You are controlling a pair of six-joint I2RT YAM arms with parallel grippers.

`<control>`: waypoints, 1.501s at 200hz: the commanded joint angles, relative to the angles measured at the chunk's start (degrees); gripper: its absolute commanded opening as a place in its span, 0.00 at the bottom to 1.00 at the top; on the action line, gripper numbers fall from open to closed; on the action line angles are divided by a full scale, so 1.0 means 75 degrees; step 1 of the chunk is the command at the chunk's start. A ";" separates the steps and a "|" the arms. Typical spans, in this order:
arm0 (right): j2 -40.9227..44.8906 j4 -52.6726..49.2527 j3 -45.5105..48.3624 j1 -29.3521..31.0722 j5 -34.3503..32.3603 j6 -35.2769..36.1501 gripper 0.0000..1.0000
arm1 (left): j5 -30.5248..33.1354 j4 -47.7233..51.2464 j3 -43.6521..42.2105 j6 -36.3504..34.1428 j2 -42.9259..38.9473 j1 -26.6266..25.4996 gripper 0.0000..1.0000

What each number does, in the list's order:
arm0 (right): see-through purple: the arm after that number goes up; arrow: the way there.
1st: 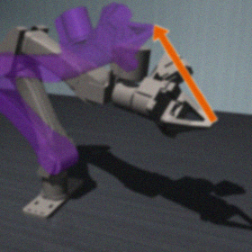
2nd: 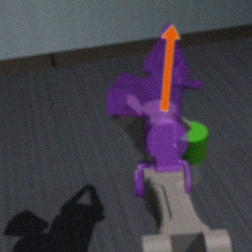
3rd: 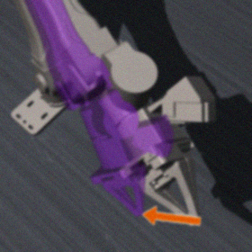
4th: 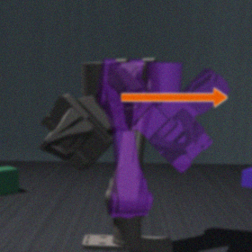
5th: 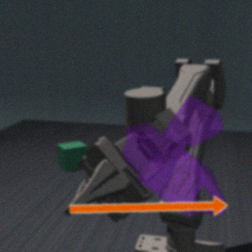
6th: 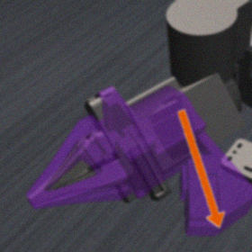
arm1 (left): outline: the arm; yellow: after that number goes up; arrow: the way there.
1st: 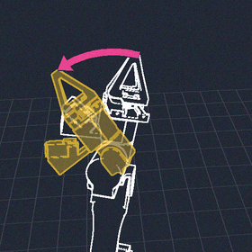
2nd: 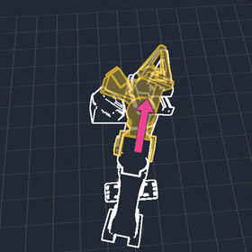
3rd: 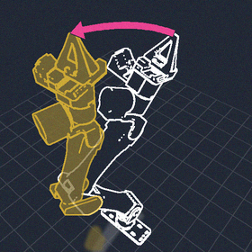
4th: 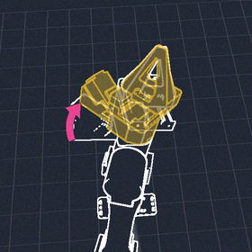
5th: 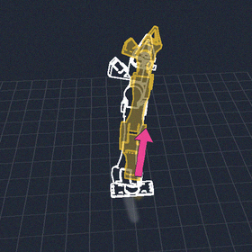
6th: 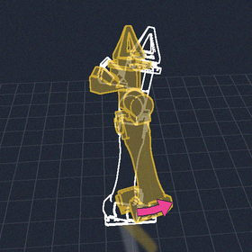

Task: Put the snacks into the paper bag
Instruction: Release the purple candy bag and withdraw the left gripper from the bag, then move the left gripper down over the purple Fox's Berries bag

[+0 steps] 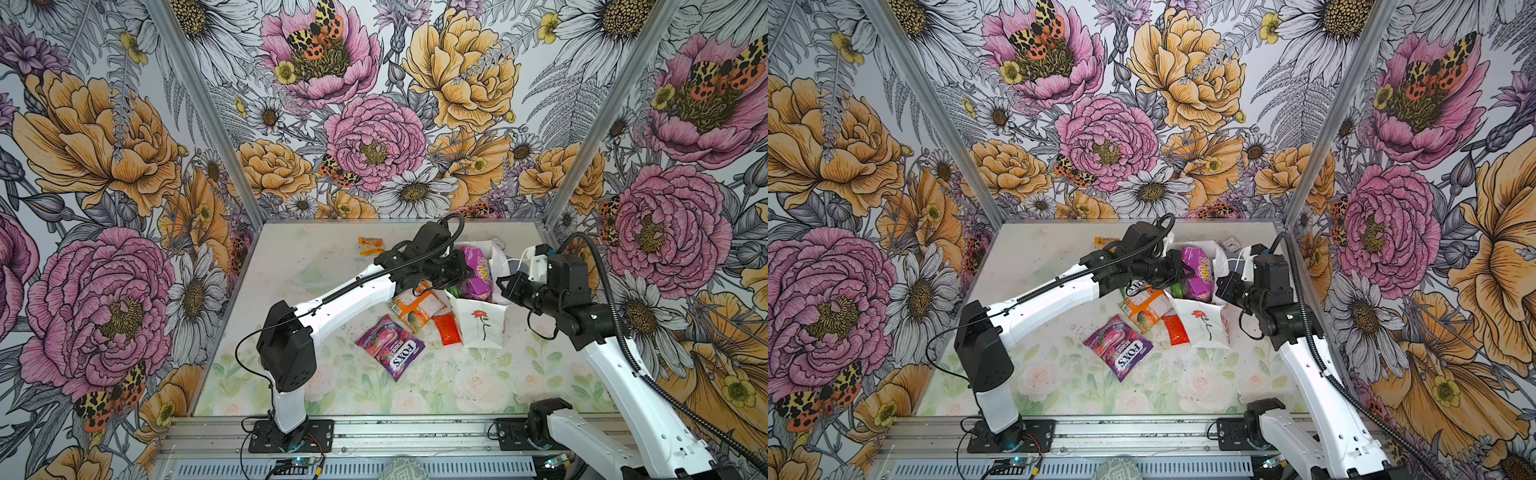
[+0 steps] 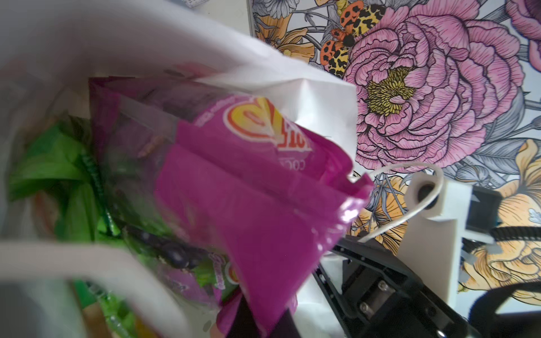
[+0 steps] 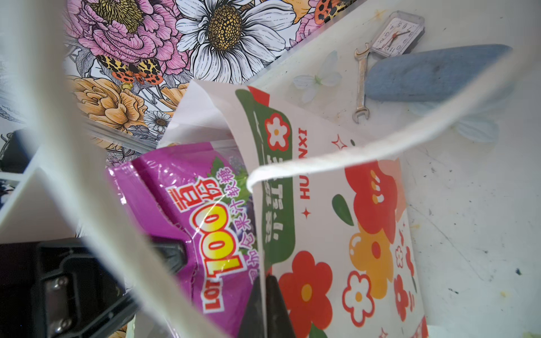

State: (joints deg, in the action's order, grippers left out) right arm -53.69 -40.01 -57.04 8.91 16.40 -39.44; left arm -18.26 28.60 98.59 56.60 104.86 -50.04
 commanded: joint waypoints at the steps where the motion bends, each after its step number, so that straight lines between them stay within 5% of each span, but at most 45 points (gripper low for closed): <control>1: -0.0050 -0.0056 -0.0064 -0.0053 0.0158 0.0114 0.00 | 0.0510 0.0473 0.0756 -0.0561 0.0227 -0.0075 0.06; 59: -0.0036 -0.0056 -0.0132 -0.0049 0.0283 0.0220 0.00 | 0.1630 0.1819 0.2200 -0.1400 0.0881 -0.0311 0.17; 132: -0.0031 -0.0067 -0.0210 -0.0052 0.0218 0.0277 0.00 | 0.2575 0.2484 0.2914 -0.2084 0.1008 -0.0636 0.16; 193: 0.0016 -0.0464 -0.0552 -0.0054 -0.0269 0.0722 0.00 | 0.3228 0.2541 0.2822 -0.3219 -0.0419 -0.1119 0.25; 249: -0.0071 -0.0699 -0.0920 -0.0056 -0.0623 0.1051 0.00 | 0.4606 0.1767 0.0365 -0.3846 -0.2936 -0.1156 0.41; 300: -0.0061 -0.0806 -0.0958 -0.0053 -0.0752 0.1173 0.00 | 0.4355 0.1655 -0.2074 -0.3419 -0.5160 0.0088 0.50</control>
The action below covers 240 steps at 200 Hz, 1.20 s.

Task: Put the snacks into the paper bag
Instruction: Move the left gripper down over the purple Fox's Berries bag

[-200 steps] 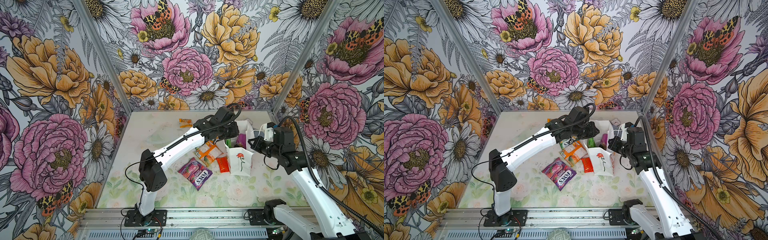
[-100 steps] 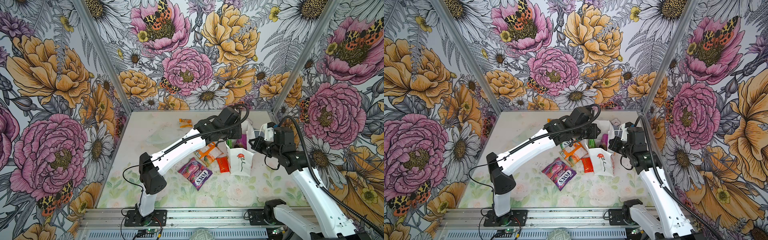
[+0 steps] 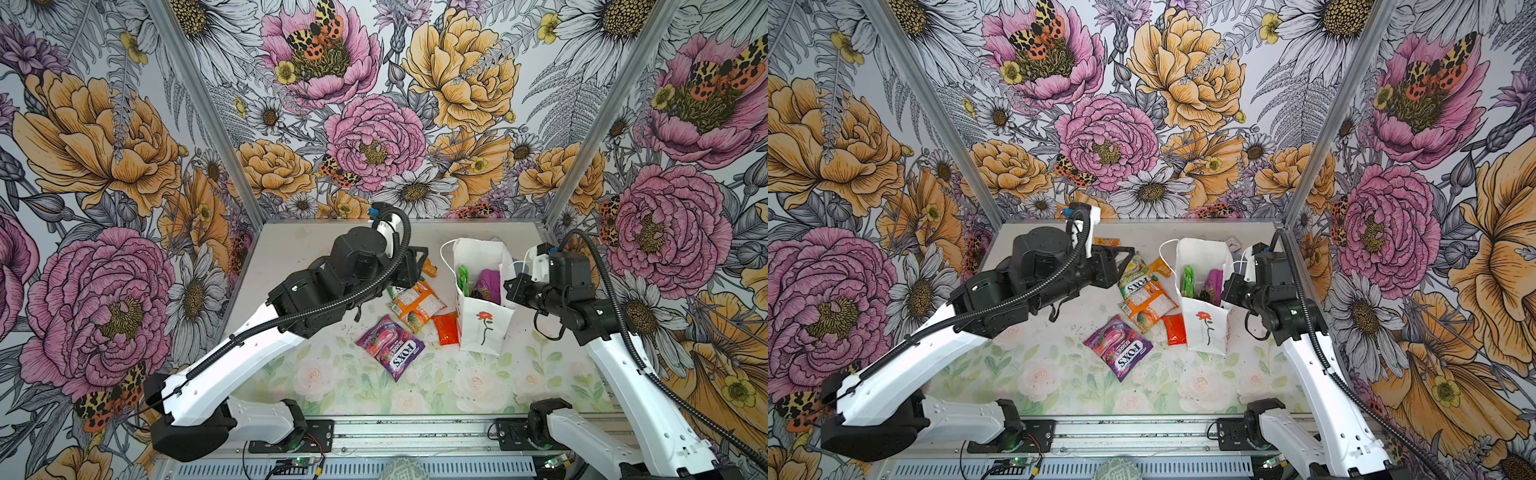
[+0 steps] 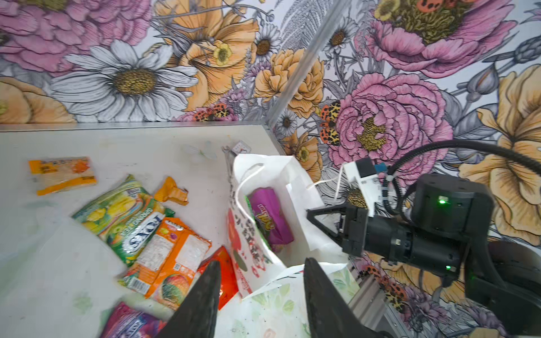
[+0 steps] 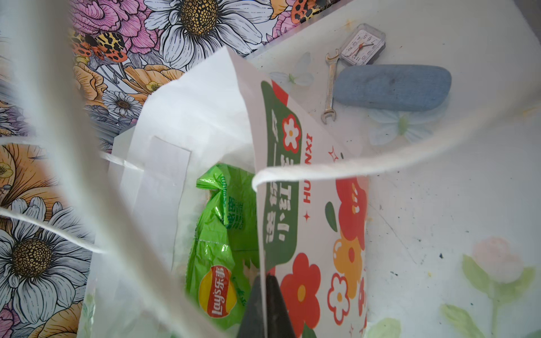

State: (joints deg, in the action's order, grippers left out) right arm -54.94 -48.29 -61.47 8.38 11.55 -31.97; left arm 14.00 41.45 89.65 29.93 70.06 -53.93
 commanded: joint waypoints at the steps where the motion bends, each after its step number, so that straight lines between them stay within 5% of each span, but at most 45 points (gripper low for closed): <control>1: 0.0106 0.0293 -0.0369 0.0016 -0.0106 0.0179 0.00 | 0.0019 -0.0056 -0.0927 0.0159 -0.0554 0.0624 0.50; 46: 0.0124 0.0264 -0.0346 0.0019 -0.0146 0.0160 0.00 | -0.1105 0.0331 -0.2269 0.0580 -0.1627 0.2074 0.52; 122: 0.0325 0.0201 -0.0264 0.0013 -0.0286 0.0213 0.00 | -0.2202 0.1107 -0.3680 0.0578 -0.1488 0.2785 0.58; 240: 0.0542 0.0170 -0.0171 0.0019 -0.0415 0.0291 0.00 | -0.0823 0.1916 -0.3321 -0.0328 0.1569 -0.0569 0.61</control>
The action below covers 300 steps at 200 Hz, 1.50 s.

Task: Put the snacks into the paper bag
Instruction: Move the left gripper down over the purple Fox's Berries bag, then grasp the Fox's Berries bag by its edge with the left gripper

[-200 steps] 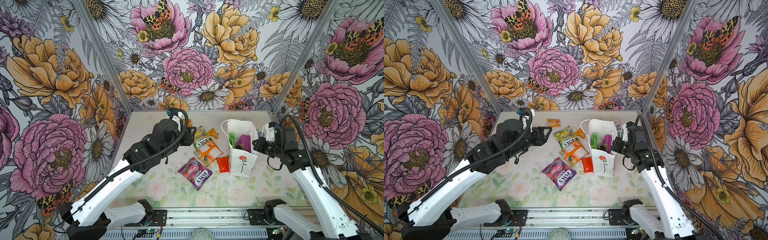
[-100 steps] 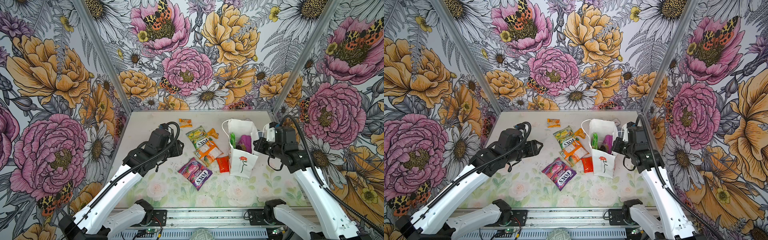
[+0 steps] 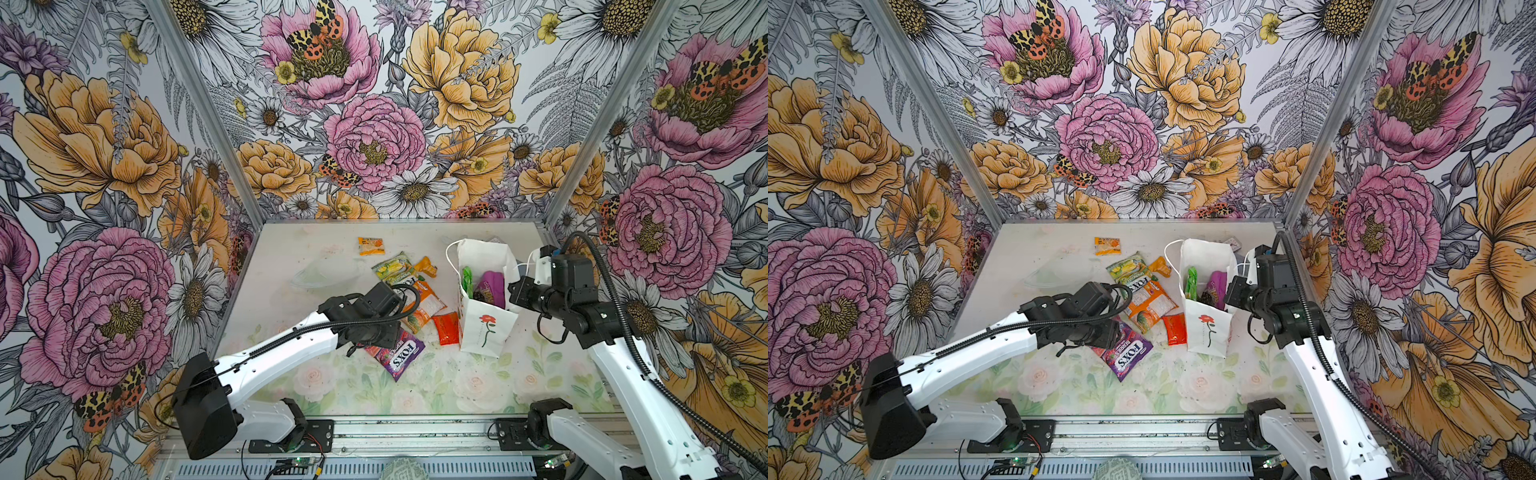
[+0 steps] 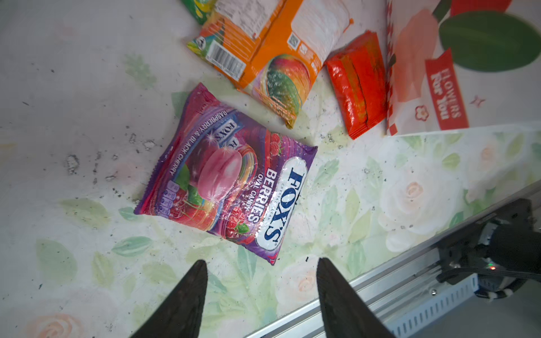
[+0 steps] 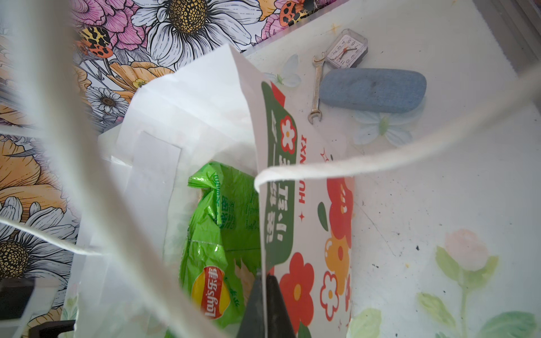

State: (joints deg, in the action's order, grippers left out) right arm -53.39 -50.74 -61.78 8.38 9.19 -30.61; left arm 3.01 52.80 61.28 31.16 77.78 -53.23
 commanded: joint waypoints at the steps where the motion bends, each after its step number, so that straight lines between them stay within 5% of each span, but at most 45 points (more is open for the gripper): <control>1: 0.0334 0.0496 -0.0130 0.0019 -0.0094 0.0110 0.00 | 0.0695 0.0404 0.0488 -0.0506 0.0569 -0.0696 0.61; 76: 0.0428 0.0485 -0.0050 0.0016 -0.0169 0.0097 0.00 | 0.2583 0.2087 0.1789 -0.0932 0.2998 -0.2523 0.62; 134: 0.0498 0.0490 -0.0025 0.0007 -0.0241 0.0113 0.00 | 0.3246 0.2438 0.2068 -0.1093 0.4169 -0.2793 0.62; 218: 0.0424 0.0496 -0.0095 0.0007 -0.0167 0.0154 0.00 | 0.3025 0.2406 0.2270 -0.1084 0.4896 -0.2778 0.55; 300: 0.0368 0.0496 -0.0153 0.0007 -0.0161 0.0185 0.00 | 0.2506 0.2376 0.2283 -0.1059 0.5570 -0.2887 0.33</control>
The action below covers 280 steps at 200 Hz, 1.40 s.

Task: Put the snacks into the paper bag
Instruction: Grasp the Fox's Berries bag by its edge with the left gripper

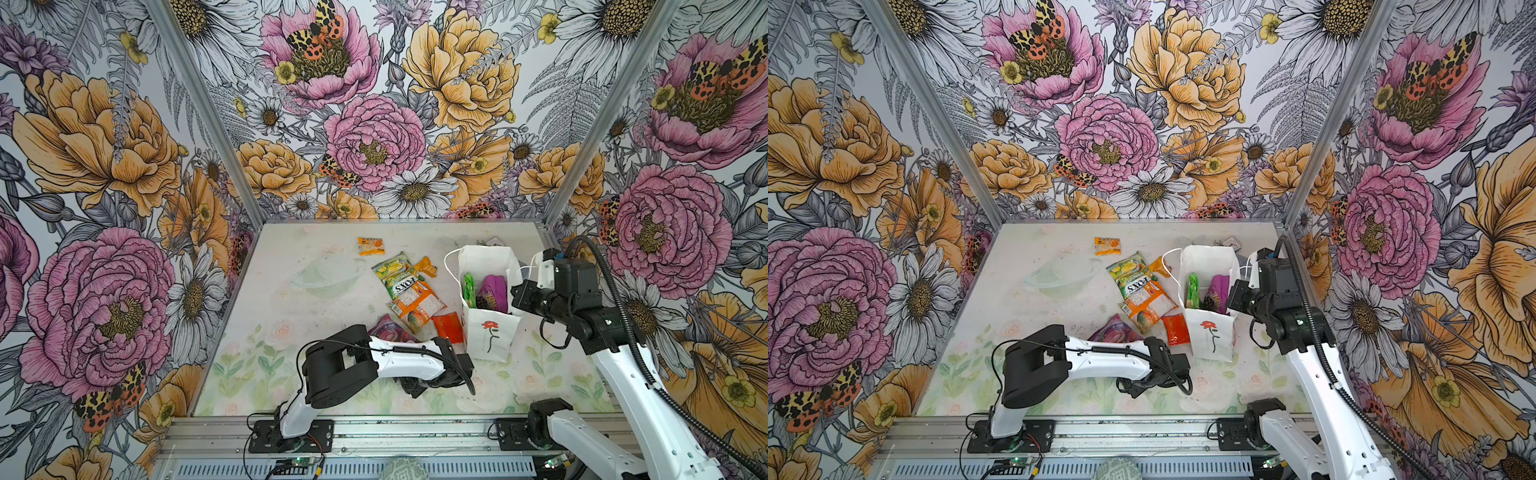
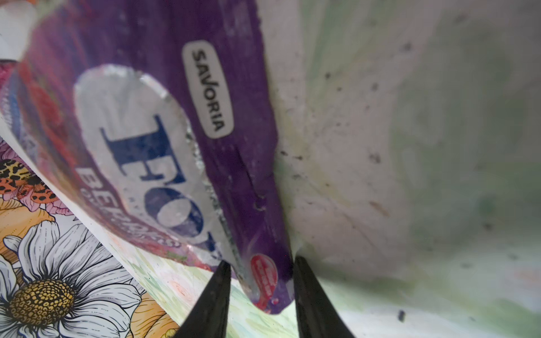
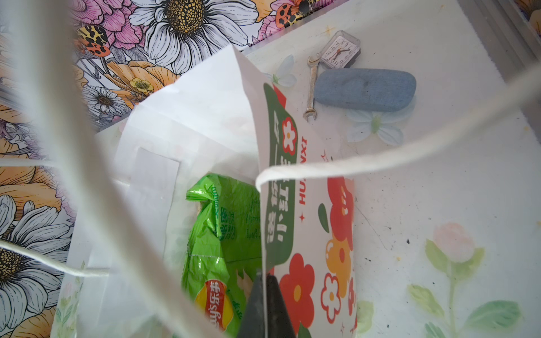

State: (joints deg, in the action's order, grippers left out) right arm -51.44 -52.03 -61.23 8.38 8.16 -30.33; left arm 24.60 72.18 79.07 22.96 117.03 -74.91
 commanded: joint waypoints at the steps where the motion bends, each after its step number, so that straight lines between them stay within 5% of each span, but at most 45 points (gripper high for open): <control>1: 0.0109 0.0668 -0.0226 0.0007 -0.0023 0.0150 0.00 | -0.0374 -0.0212 -0.0083 0.0039 0.0340 0.0004 0.33; 51: 0.0114 0.0668 -0.0214 0.0007 0.0027 0.0124 0.00 | -0.1025 -0.0755 -0.0304 -0.0019 0.0137 0.0050 0.21; 131: 0.0184 0.0668 -0.0191 0.0004 0.0020 0.0130 0.00 | -0.0851 -0.1102 -0.0668 0.0127 -0.0420 0.0148 0.00; 280: 0.0249 0.0668 -0.0133 0.0006 -0.0010 0.0083 0.00 | -0.0367 -0.2007 -0.1365 0.0716 -0.2376 0.0385 0.00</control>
State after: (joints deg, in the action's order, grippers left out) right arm -51.44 -52.01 -61.23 8.38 8.19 -30.33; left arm 19.88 60.71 69.54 25.80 105.23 -72.23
